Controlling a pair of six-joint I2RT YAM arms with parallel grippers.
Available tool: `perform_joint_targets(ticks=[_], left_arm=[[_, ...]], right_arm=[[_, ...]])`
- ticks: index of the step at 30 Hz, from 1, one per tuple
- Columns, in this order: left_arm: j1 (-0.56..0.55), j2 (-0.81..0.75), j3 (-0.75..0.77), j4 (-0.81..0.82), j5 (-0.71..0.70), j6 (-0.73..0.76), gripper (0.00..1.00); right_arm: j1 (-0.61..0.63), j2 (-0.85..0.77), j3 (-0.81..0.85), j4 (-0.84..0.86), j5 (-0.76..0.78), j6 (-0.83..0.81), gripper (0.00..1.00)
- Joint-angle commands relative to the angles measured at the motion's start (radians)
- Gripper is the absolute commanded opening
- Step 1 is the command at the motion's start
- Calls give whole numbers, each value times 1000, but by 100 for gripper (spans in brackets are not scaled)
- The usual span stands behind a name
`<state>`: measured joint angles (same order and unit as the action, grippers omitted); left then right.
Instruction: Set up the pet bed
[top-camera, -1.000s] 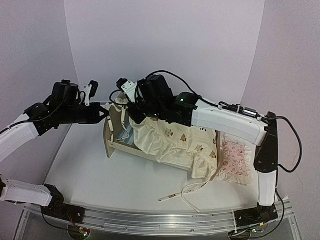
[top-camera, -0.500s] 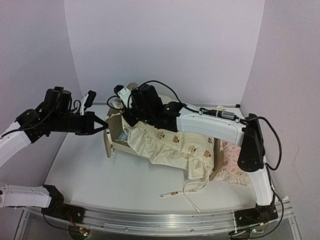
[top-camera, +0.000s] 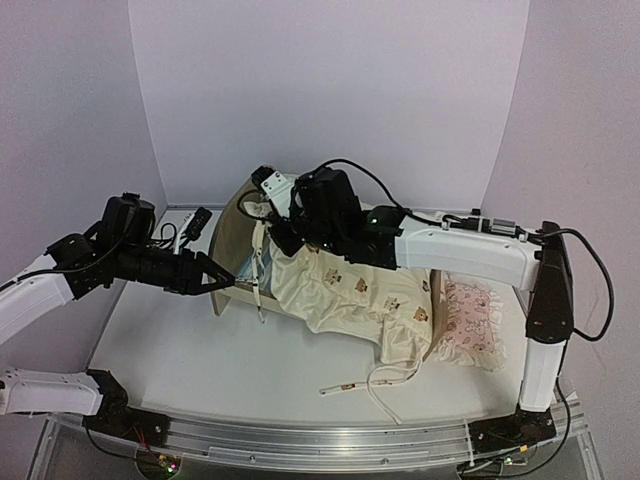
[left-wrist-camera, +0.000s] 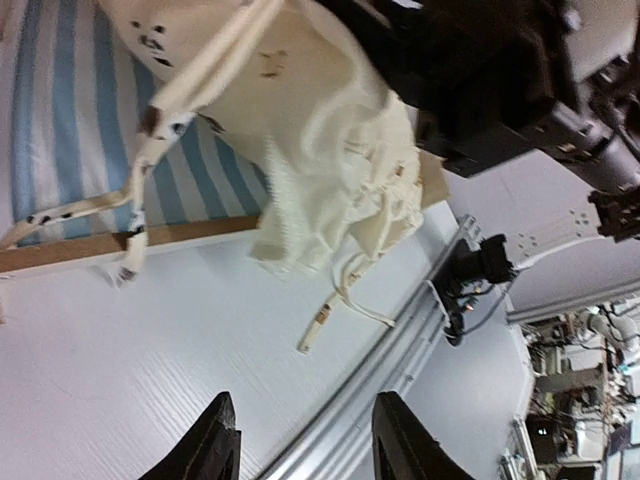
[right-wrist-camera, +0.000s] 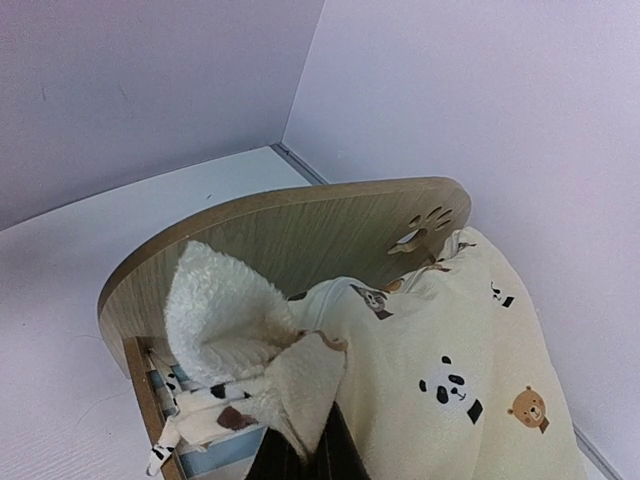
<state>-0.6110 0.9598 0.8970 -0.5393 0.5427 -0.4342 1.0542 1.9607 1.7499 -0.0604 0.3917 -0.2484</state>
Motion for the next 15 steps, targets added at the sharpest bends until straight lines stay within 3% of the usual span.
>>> perform_joint_targets(ticks=[1, 9, 15], left_arm=[[-1, -10, 19, 54, -288, 28, 39], [-7, 99, -75, 267, -348, 48, 33], [-25, 189, -43, 308, -483, 60, 29]], right_arm=[[-4, -78, -26, 51, -9, 17, 0], [-4, -101, -50, 51, -10, 16, 0], [-4, -112, -57, 51, -15, 12, 0]])
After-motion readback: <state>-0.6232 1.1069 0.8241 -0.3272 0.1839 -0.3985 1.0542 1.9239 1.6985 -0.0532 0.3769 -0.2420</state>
